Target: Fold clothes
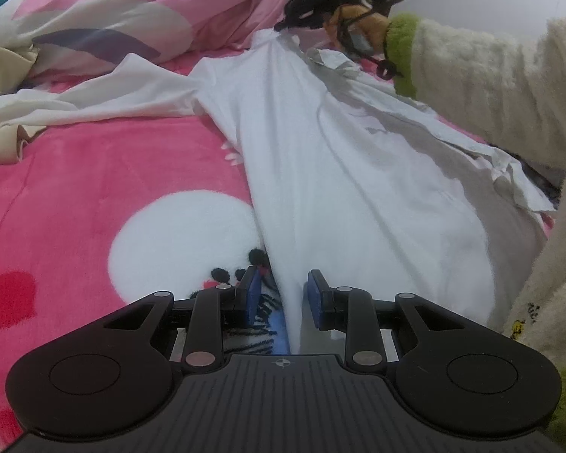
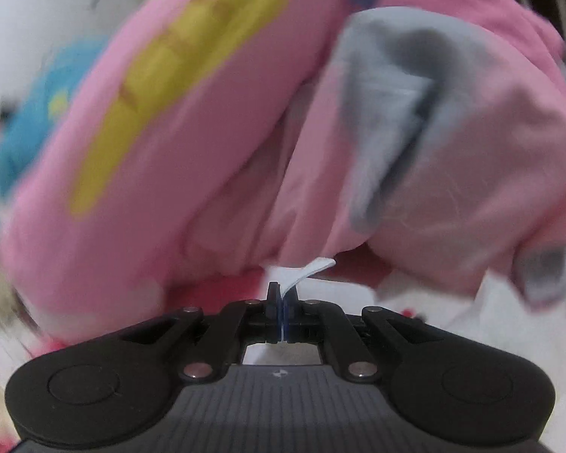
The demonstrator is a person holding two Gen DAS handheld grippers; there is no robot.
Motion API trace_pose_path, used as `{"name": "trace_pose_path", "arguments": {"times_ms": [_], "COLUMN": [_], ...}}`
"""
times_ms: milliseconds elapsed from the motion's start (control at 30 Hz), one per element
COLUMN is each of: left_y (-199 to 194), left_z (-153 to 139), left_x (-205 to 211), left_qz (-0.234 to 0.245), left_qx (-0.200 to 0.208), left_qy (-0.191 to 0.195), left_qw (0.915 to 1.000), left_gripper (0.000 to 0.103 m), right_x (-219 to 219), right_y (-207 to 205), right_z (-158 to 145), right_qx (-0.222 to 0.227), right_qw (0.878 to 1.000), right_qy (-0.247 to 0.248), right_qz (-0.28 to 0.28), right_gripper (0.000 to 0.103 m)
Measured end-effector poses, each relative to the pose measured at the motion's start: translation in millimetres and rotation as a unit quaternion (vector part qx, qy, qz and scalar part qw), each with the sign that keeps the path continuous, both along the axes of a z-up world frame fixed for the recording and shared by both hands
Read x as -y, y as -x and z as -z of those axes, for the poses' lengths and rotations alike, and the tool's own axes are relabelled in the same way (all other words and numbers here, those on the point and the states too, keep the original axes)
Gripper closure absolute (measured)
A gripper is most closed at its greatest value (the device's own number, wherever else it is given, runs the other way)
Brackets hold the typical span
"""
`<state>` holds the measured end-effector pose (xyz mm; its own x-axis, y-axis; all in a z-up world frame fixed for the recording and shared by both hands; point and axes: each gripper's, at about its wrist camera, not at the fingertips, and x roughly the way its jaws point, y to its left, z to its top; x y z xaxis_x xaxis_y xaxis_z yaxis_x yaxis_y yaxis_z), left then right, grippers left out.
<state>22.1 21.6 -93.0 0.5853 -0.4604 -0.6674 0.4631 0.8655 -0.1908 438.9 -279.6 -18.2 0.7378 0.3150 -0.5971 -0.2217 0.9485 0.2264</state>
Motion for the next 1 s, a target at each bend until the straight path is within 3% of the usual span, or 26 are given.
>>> {"name": "trace_pose_path", "arguments": {"times_ms": [167,233,300,367,500,600,700,867,1000], "left_y": [2,2,3,3,2,-1,-2,-5,1], "left_z": [0,1,2,3,5,4,2,-4,-15], "left_x": [0,2,2,3,4,5,2,-1,1], "left_qz": [0.001,0.005,0.009,0.012,0.013,0.010,0.003,-0.036,-0.046], "left_qx": [0.004,0.010,0.018,0.026,0.037,0.039,0.039,0.038,0.045], "left_qy": [-0.003,-0.008,-0.012,-0.013,-0.011,-0.007,0.001,0.018,0.012], "left_qw": [1.0000,0.9999,0.9997,0.9995,0.9992,0.9992,0.9992,0.9985,0.9978], "left_gripper": [0.076,0.076,0.076,0.075,0.075,0.075,0.075,0.075,0.075], "right_x": [-12,0,17,35,82,112,119,72,44], "right_y": [-24,-24,-20,-12,23,86,153,218,233], "right_z": [37,43,31,15,-24,-59,-71,-12,31], "right_qx": [-0.043,-0.074,-0.085,-0.086,-0.079,-0.072,-0.086,-0.172,-0.183], "right_qw": [0.993,0.993,0.994,0.993,0.989,0.989,0.988,0.978,0.968], "right_qy": [0.108,0.087,0.044,0.007,-0.060,-0.101,-0.126,-0.114,-0.170], "right_qz": [0.021,0.033,0.053,0.075,0.107,0.081,0.030,-0.017,-0.039], "right_gripper": [0.100,0.099,0.089,0.066,0.066,0.066,0.064,0.064,0.065]}}
